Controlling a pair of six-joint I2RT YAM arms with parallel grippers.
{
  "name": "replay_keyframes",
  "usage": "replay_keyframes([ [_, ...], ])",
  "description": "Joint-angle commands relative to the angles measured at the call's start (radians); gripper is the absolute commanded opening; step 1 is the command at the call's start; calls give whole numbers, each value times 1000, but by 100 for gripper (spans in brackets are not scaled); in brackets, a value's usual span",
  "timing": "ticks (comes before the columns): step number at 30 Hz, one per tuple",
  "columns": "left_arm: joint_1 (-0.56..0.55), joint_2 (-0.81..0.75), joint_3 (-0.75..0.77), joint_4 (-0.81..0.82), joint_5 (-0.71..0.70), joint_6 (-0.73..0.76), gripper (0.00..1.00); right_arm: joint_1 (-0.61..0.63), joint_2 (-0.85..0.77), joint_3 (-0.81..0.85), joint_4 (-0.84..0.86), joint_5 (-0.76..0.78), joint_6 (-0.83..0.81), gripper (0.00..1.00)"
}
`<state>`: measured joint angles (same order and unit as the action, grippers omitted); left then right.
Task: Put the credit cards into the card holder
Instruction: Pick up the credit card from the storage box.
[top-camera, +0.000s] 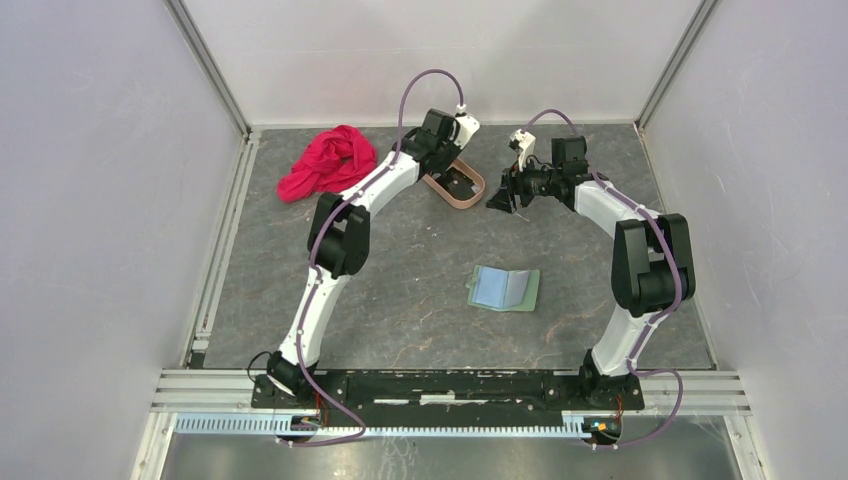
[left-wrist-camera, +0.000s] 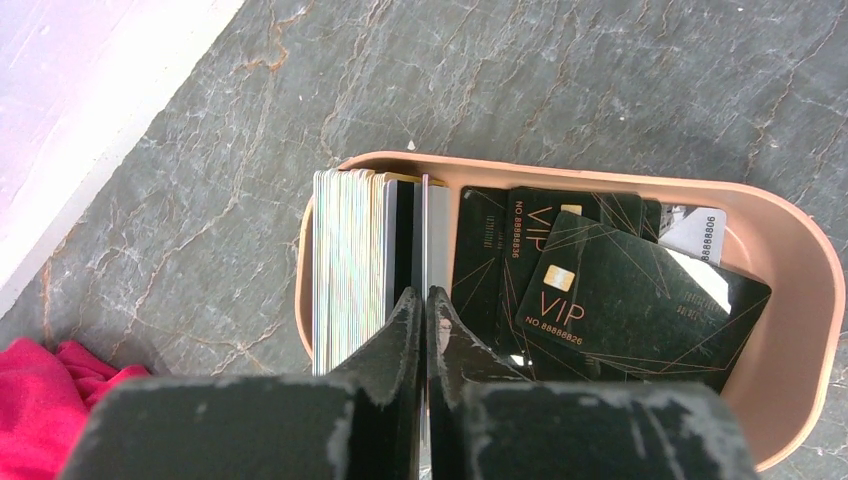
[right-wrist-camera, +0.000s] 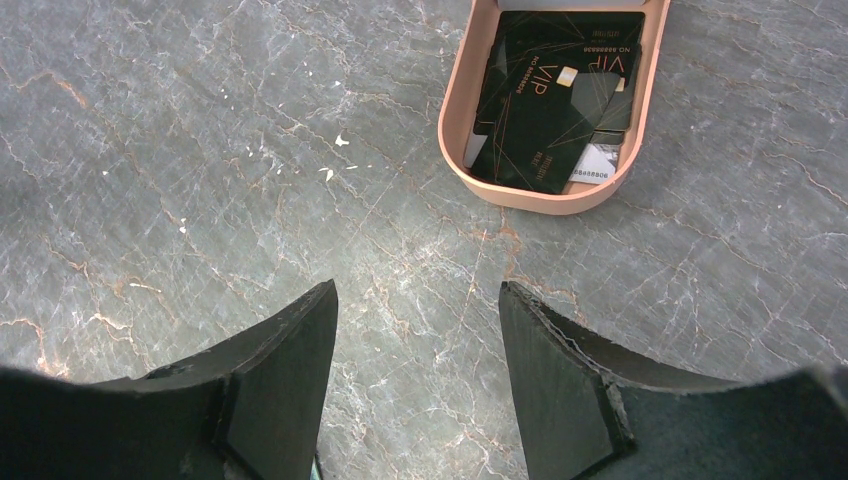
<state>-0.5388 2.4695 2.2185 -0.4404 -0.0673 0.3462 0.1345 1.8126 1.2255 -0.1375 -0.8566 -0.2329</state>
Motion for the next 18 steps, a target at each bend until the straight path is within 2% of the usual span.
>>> replay_keyframes([
  [1, 6, -93, 1, 15, 31, -10, 2, -5, -12, -4, 20, -22, -2, 67],
  [5, 9, -110, 0, 7, 62, -23, 2, -5, -15, -9, 21, -24, -4, 67],
  [13, 33, -143, -2, -12, 215, -67, 2, -4, -28, -15, 20, -44, -22, 67],
  [18, 57, -230, -62, -16, 362, -152, 2, -5, -110, -45, 28, -81, -96, 67],
])
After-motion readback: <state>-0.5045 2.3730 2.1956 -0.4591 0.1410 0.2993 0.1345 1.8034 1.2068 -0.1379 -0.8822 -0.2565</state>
